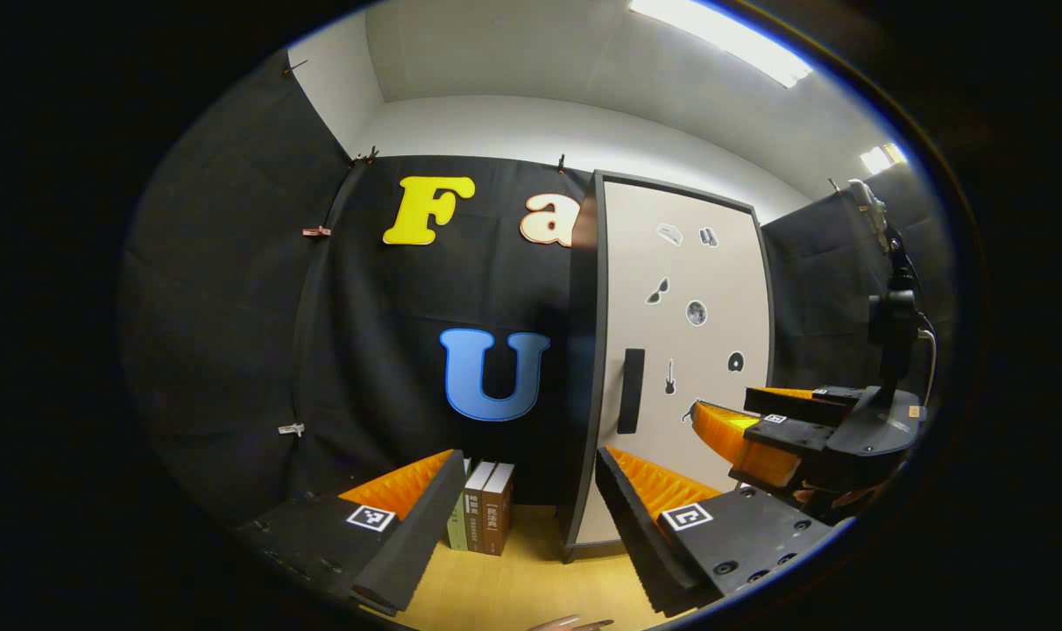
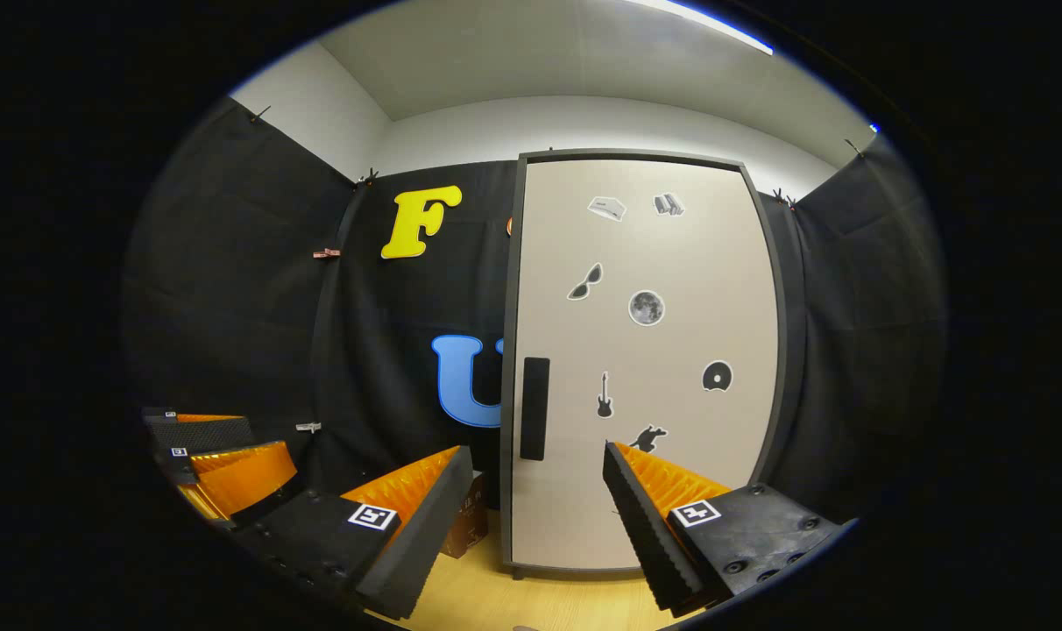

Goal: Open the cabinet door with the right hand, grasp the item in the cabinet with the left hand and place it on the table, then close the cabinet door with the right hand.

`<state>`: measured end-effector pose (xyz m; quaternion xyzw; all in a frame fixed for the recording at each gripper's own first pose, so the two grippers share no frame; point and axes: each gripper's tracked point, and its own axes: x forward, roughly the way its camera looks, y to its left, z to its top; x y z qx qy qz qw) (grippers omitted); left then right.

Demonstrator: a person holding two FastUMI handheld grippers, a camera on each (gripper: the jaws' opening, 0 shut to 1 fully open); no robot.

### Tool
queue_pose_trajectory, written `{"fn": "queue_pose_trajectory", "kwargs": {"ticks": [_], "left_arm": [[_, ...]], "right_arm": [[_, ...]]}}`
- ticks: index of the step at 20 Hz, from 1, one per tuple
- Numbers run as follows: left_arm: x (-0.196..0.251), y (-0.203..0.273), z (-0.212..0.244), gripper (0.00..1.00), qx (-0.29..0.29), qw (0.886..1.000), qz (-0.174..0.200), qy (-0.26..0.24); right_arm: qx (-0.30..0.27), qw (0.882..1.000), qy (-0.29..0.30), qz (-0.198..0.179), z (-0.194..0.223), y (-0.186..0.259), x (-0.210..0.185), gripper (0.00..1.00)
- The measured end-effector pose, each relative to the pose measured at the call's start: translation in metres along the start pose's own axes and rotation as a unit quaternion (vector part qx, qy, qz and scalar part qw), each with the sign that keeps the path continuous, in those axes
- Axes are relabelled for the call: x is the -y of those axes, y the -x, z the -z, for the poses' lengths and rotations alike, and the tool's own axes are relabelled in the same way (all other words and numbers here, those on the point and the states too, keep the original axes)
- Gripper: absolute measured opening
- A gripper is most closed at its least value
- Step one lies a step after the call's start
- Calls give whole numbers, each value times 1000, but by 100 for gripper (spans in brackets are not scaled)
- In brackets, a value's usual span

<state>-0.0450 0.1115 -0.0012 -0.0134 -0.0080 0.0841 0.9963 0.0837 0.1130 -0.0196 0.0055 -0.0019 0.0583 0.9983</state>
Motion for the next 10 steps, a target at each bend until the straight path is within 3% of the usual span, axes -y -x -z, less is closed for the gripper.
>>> {"fn": "queue_pose_trajectory", "kwargs": {"ticks": [10], "left_arm": [[-44, 3, 11, 94, -11, 999, -43, -4]], "right_arm": [[23, 999, -18, 11, 1, -65, -13, 98]]}}
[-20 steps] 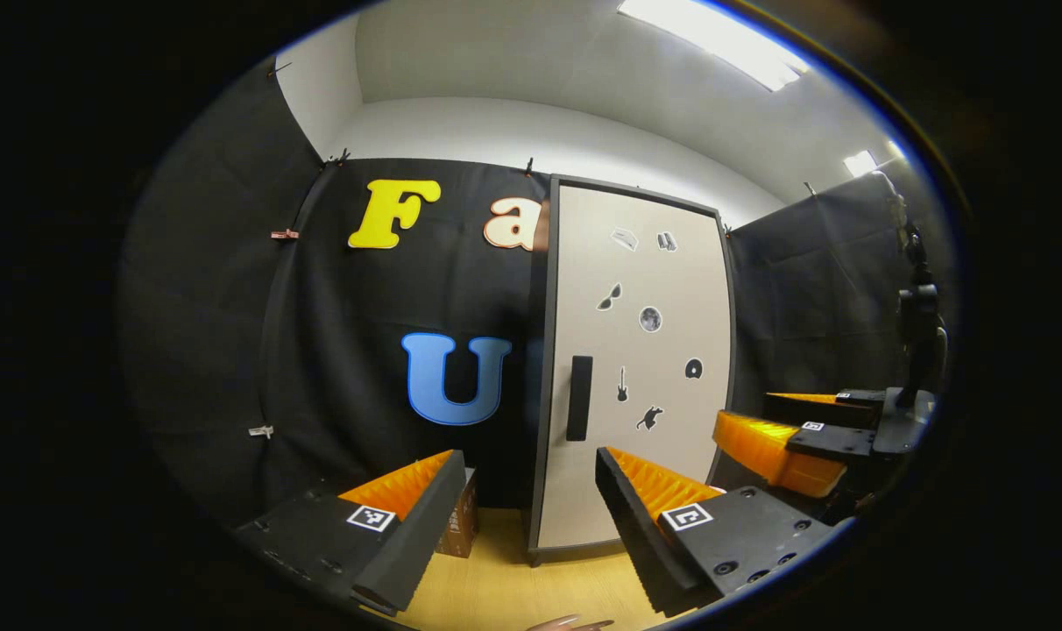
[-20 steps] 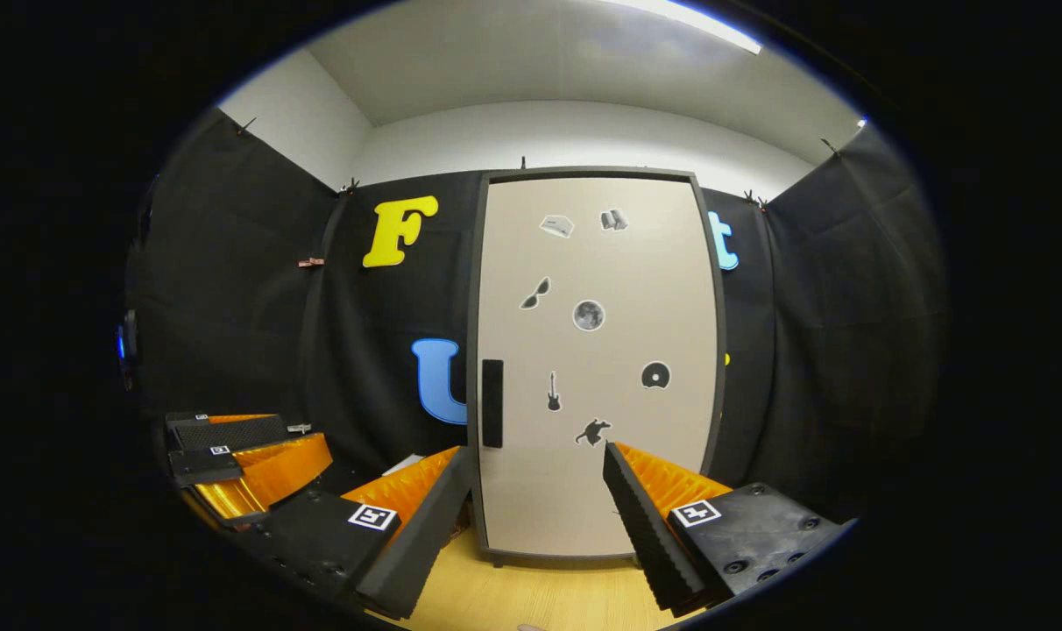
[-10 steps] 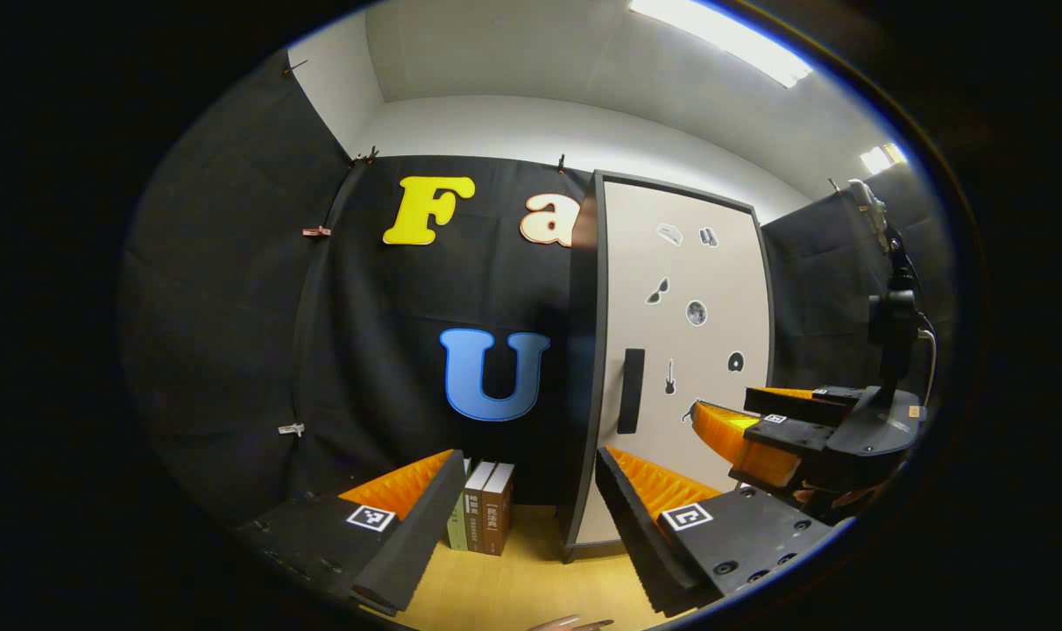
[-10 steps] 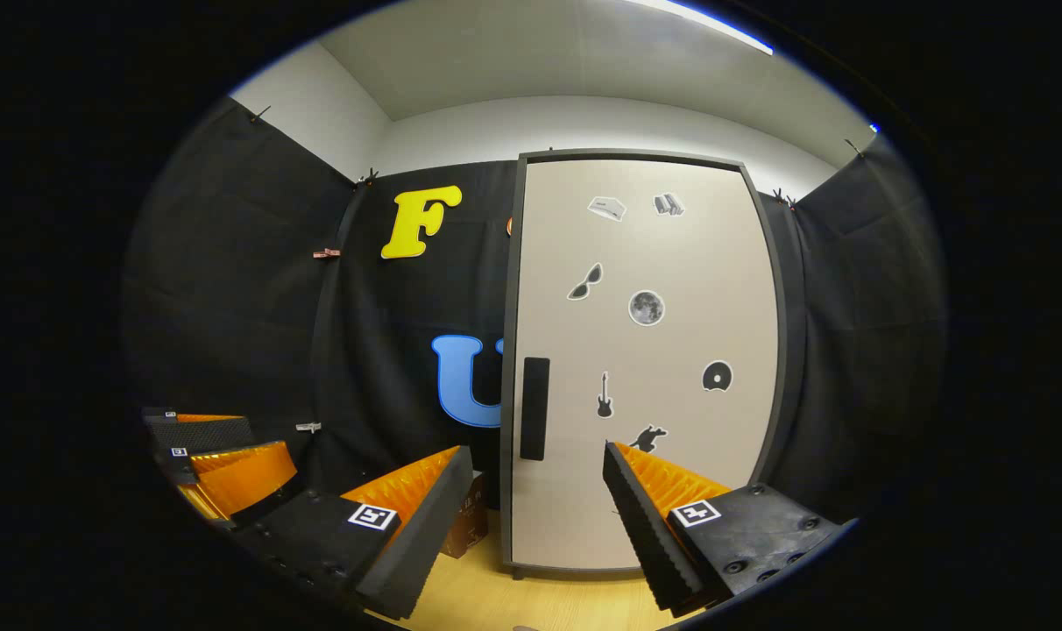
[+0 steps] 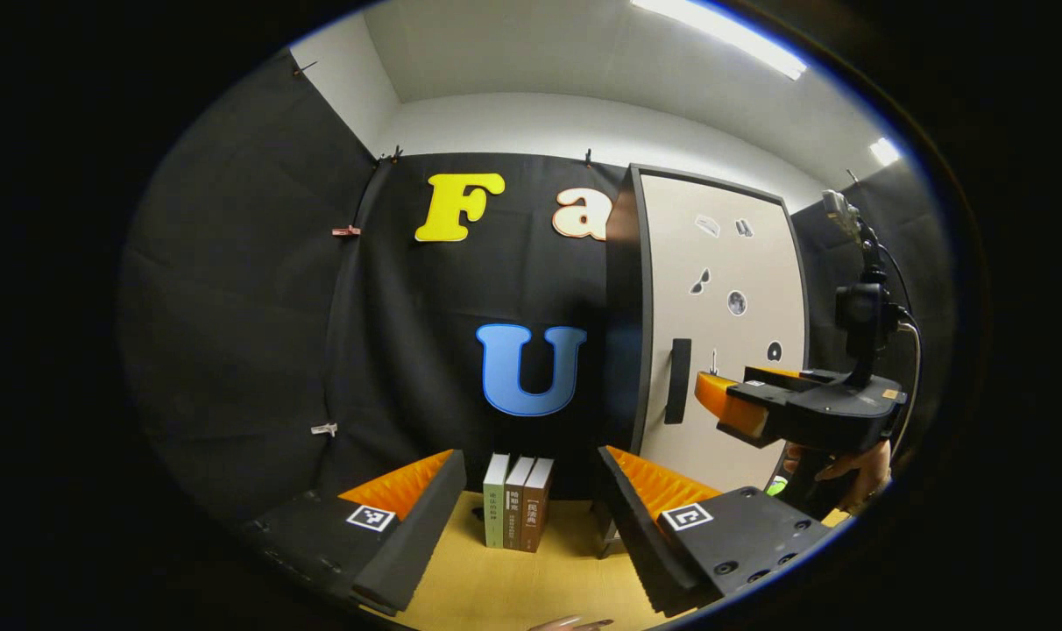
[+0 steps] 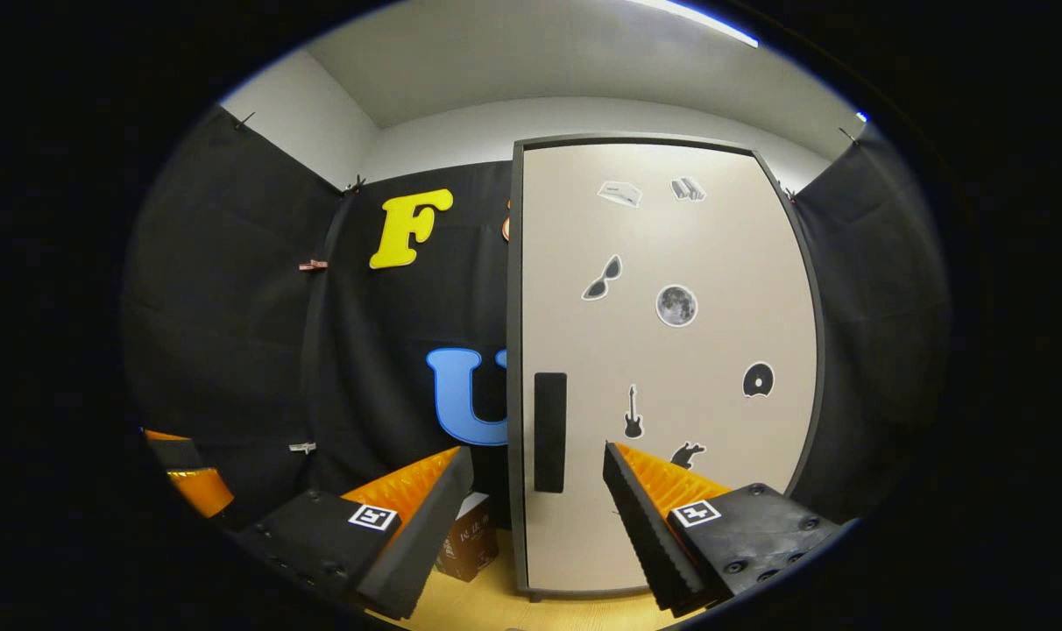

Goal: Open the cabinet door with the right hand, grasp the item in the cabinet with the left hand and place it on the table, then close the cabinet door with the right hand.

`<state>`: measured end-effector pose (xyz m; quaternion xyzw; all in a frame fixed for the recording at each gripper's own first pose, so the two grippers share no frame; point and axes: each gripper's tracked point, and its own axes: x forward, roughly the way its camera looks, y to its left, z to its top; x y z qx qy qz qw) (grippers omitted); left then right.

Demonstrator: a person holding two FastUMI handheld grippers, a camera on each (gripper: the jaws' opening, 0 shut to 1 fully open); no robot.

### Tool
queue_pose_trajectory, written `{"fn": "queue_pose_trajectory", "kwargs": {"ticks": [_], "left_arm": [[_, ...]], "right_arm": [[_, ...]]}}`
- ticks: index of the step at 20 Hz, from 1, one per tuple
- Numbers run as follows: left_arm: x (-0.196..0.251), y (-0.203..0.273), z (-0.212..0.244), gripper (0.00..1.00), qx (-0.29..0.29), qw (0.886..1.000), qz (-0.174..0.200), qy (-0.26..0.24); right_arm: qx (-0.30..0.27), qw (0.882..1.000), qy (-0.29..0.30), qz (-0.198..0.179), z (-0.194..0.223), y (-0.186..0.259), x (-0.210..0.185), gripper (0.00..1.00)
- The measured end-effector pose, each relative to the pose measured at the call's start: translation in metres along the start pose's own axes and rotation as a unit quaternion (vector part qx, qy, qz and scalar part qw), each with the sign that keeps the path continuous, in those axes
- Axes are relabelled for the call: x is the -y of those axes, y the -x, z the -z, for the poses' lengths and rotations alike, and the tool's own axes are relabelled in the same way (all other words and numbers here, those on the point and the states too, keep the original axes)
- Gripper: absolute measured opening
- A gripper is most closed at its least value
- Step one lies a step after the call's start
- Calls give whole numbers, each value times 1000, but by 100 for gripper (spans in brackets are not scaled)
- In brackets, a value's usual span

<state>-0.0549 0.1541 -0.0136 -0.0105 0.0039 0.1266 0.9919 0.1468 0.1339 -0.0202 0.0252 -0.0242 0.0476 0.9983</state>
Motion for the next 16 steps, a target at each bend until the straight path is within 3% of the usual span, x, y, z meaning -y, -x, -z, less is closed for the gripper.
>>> {"fn": "queue_pose_trajectory", "kwargs": {"ticks": [8, 16], "left_arm": [[-25, 2, 9, 95, -10, 1000, -27, 2], [-51, 6, 18, 95, -20, 998, -57, 14]], "right_arm": [[35, 999, 11, 23, -7, -43, 1, 97], [26, 999, 12, 43, 6, -79, 6, 98]]}}
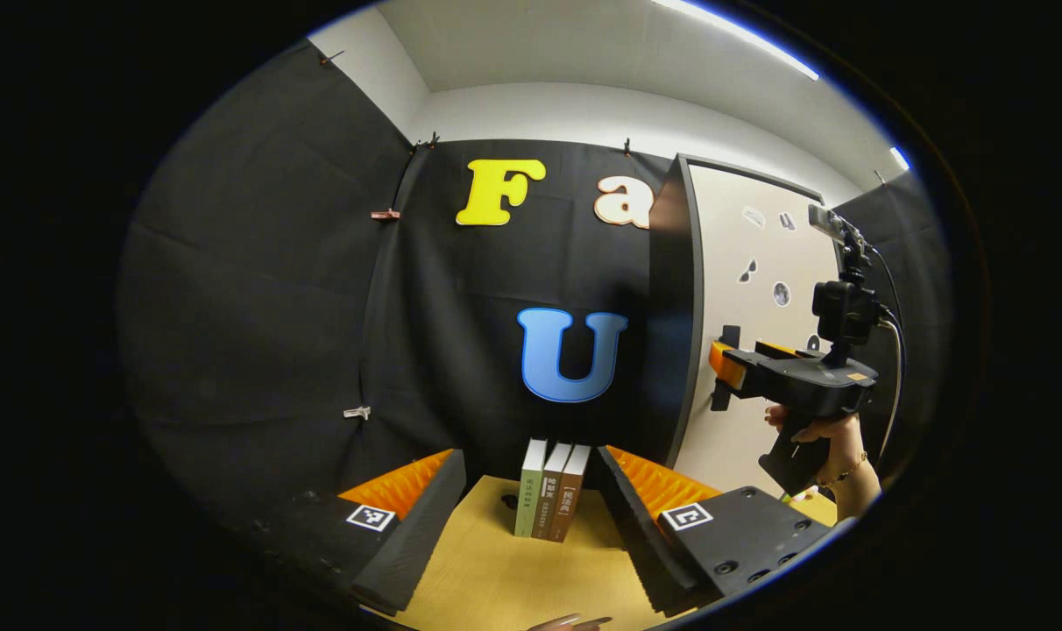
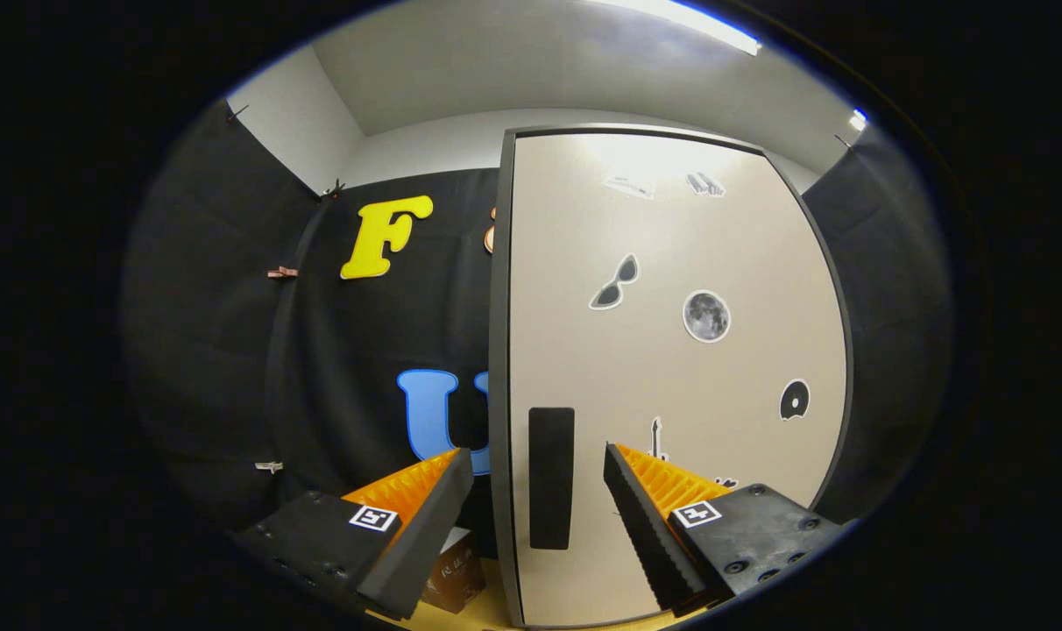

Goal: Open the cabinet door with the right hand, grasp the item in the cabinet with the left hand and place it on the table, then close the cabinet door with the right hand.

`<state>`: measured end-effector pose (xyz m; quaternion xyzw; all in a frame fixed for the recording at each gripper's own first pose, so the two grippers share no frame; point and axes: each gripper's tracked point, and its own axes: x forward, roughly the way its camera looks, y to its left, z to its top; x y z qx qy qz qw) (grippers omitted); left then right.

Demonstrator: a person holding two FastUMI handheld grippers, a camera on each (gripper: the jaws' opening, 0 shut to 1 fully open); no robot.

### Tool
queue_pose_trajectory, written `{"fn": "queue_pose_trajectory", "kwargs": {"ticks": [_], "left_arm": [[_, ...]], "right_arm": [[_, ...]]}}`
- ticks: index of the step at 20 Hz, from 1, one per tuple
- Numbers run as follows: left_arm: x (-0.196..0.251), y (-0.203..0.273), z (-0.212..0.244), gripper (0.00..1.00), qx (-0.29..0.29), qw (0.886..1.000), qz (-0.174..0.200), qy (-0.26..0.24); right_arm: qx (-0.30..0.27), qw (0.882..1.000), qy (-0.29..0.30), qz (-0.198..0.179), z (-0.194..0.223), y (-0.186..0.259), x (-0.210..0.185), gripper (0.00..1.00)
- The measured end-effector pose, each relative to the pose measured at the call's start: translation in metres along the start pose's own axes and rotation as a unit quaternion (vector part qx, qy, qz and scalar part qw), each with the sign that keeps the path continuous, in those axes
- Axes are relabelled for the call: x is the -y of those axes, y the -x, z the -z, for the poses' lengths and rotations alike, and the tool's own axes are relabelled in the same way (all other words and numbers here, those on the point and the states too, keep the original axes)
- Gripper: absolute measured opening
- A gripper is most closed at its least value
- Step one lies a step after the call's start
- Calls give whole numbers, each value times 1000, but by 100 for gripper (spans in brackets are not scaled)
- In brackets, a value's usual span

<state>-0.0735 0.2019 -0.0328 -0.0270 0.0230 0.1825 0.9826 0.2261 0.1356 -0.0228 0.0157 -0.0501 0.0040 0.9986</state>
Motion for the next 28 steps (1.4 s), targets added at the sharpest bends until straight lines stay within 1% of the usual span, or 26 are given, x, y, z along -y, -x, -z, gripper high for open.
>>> {"fn": "queue_pose_trajectory", "kwargs": {"ticks": [6, 7, 10, 12, 13, 14, 15, 16, 17, 18, 19, 23, 28], "left_arm": [[-15, 0, 0, 94, 4, 1000, -22, -1], [-17, 0, 1, 95, 4, 1000, -24, -1], [-19, 2, 3, 95, 2, 1000, -29, 1], [-23, 4, 5, 94, -2, 999, -33, -2], [-23, 5, 6, 94, -3, 999, -34, -2], [-23, 6, 5, 94, -3, 999, -35, -2], [-24, 6, 5, 94, -2, 999, -35, -2], [-24, 7, 3, 94, -1, 999, -36, -4], [-24, 8, 2, 94, 0, 999, -36, -6], [-25, 9, 0, 94, 2, 999, -37, -8], [-27, 11, 0, 94, 3, 999, -39, -9], [-28, 16, 1, 95, 3, 999, -41, -5], [-15, 21, 1, 94, 3, 1000, -30, -9]], "right_arm": [[-17, 1000, -10, 19, 15, -24, 8, 96], [-20, 999, -8, 25, 19, -27, 10, 91], [-31, 999, -5, 25, 27, -34, 8, 86], [-28, 999, 3, 38, 30, -41, 12, 60], [-32, 999, 4, 44, 33, -43, 11, 53], [-24, 998, 12, 49, 31, -42, 11, 45], [-27, 998, 22, 51, 32, -40, 12, 34], [-25, 998, 25, 52, 31, -41, 12, 29], [-30, 998, 24, 51, 33, -41, 11, 21], [-37, 998, 21, 50, 33, -39, 12, 22], [-35, 998, 23, 48, 32, -40, 11, 11], [-40, 998, 23, 32, 30, -34, 9, 11], [-47, 999, 19, 7, 25, -22, 6, 11]]}}
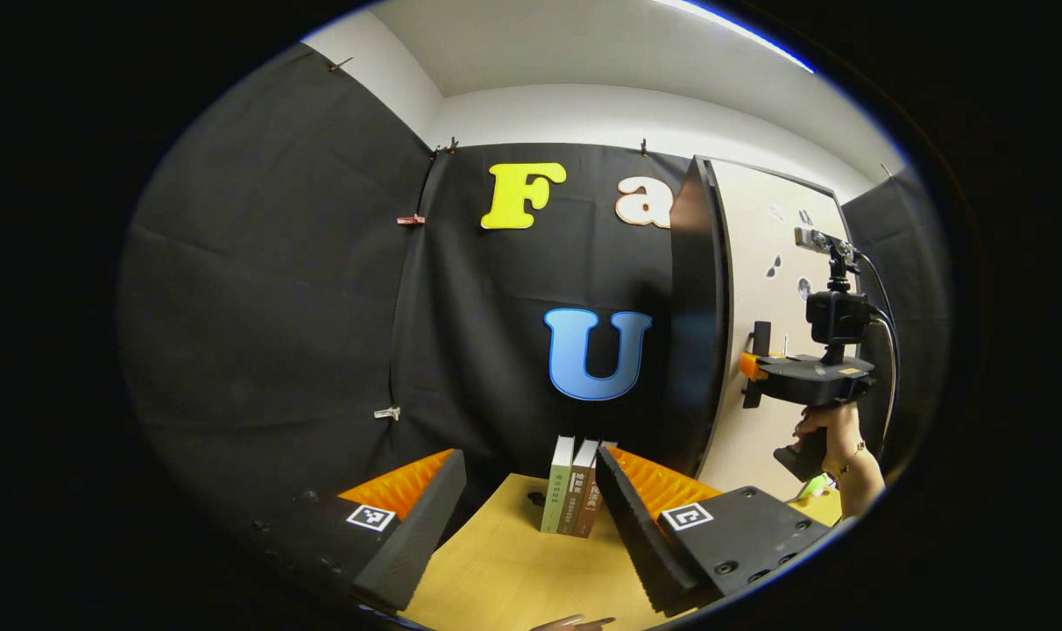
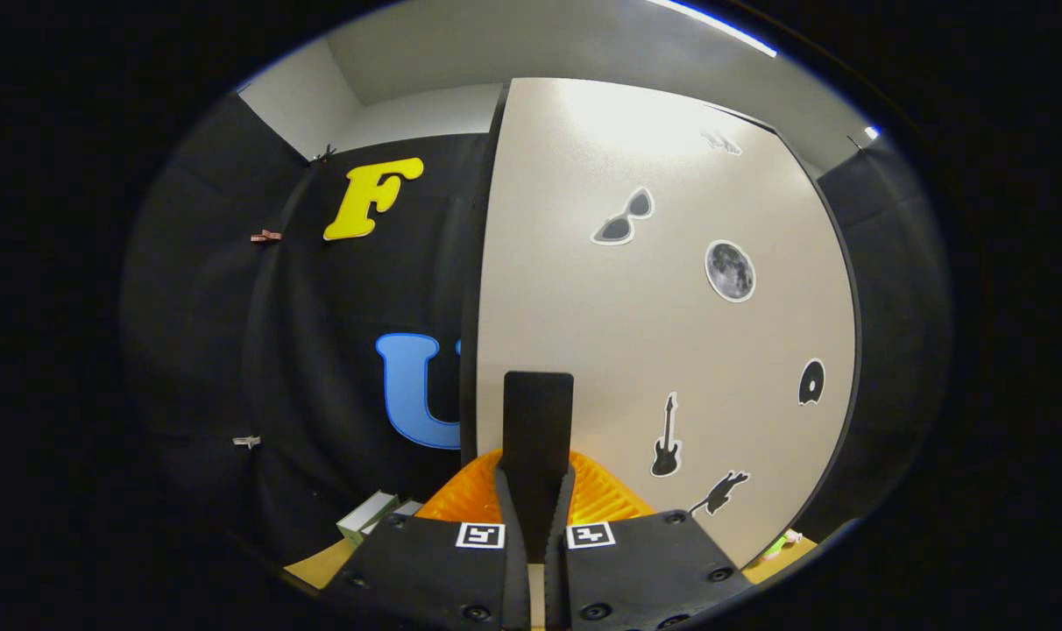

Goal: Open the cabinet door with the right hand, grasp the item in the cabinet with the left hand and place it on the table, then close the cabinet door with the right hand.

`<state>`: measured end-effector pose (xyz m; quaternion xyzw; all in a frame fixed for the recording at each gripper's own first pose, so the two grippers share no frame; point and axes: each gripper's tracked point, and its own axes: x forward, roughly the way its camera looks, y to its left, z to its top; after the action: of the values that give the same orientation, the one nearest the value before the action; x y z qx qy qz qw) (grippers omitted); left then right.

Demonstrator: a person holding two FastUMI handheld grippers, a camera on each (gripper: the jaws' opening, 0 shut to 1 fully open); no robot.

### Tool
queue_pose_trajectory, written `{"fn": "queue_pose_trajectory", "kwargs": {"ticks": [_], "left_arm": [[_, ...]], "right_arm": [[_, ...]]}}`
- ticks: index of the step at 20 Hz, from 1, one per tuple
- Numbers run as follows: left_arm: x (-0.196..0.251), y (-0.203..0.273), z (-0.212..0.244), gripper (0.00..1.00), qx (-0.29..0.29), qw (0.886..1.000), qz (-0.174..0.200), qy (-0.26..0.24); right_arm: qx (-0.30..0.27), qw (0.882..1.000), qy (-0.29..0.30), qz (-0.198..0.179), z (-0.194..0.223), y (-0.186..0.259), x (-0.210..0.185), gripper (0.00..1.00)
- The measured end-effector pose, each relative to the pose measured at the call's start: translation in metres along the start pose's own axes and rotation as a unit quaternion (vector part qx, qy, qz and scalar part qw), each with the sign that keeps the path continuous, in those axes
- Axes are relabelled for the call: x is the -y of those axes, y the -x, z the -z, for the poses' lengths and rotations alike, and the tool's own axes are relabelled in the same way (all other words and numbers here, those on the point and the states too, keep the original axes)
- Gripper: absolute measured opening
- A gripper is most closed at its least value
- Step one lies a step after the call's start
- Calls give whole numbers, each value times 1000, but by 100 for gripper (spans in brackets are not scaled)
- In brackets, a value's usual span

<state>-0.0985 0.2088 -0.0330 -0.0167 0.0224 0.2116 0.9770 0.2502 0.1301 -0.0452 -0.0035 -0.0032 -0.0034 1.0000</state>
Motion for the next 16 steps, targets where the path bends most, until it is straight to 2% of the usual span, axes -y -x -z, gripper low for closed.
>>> {"fn": "queue_pose_trajectory", "kwargs": {"ticks": [16], "left_arm": [[38, 28, -6, 95, 2, 999, 30, -14]], "right_arm": [[-27, 997, -11, -77, -11, 45, 2, 11]]}}
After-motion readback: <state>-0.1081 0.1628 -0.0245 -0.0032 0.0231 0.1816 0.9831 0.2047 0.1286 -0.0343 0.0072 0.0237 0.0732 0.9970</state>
